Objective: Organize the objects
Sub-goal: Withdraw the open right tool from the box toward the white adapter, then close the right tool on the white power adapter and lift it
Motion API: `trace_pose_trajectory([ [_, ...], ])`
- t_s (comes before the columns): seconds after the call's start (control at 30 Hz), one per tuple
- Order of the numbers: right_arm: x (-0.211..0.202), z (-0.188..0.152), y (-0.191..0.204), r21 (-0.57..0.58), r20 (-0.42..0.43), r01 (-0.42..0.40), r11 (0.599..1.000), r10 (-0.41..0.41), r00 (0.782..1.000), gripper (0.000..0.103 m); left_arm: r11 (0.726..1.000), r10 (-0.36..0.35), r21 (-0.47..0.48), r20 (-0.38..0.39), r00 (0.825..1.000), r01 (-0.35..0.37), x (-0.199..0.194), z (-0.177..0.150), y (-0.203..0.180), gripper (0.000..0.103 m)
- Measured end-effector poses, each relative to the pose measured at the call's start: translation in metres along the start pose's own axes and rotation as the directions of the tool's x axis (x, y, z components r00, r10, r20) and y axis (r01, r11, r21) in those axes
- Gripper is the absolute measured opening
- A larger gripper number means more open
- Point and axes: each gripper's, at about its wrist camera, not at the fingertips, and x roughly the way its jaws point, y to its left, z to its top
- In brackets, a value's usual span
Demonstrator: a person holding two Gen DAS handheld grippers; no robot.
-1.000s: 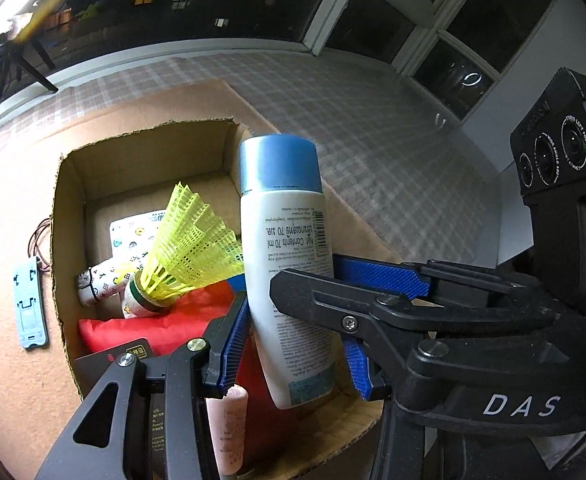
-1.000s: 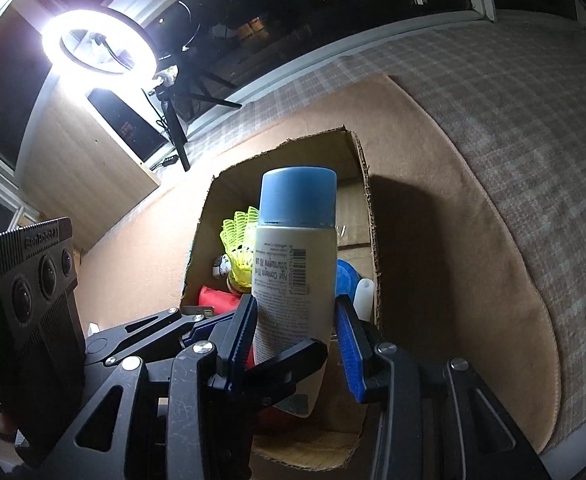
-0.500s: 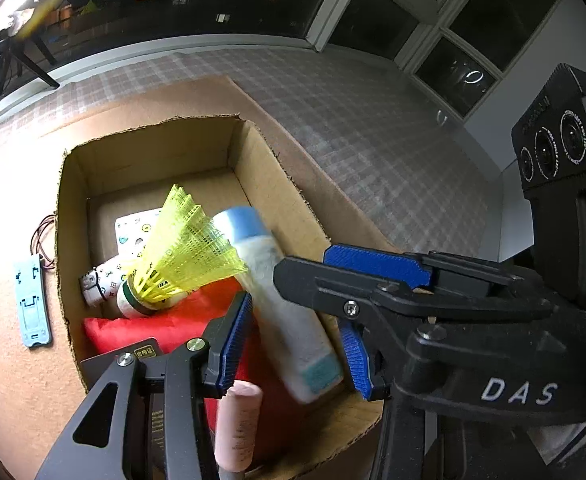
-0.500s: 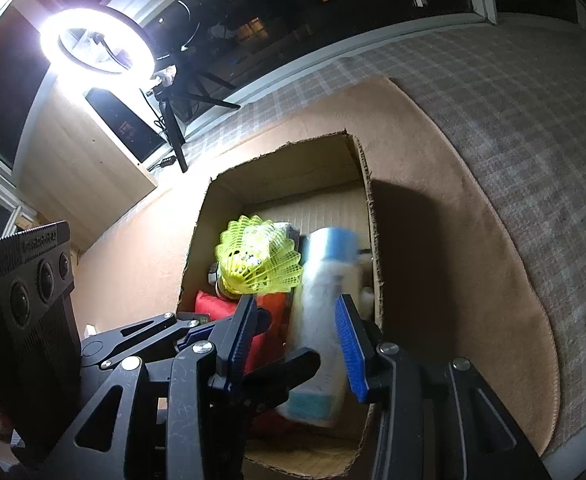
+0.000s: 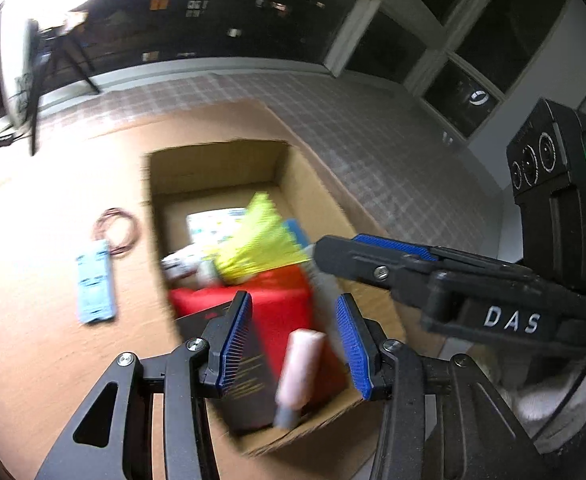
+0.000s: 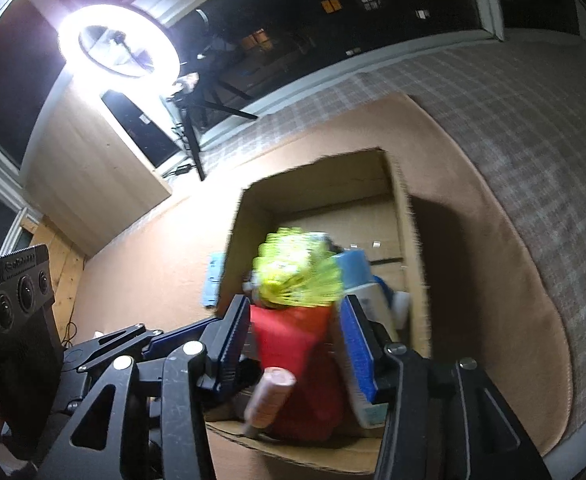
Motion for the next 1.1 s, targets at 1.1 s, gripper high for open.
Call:
trace_pose_trajectory([
  [1.1,0.2,-0.067,0.335,-0.391,-0.413,-0.348,0.852,0.176,0.894,0.058,0.71,0.42,-0.611,-0.032,0.907,-0.35,-0.206,-0.201,0.342,0.079],
])
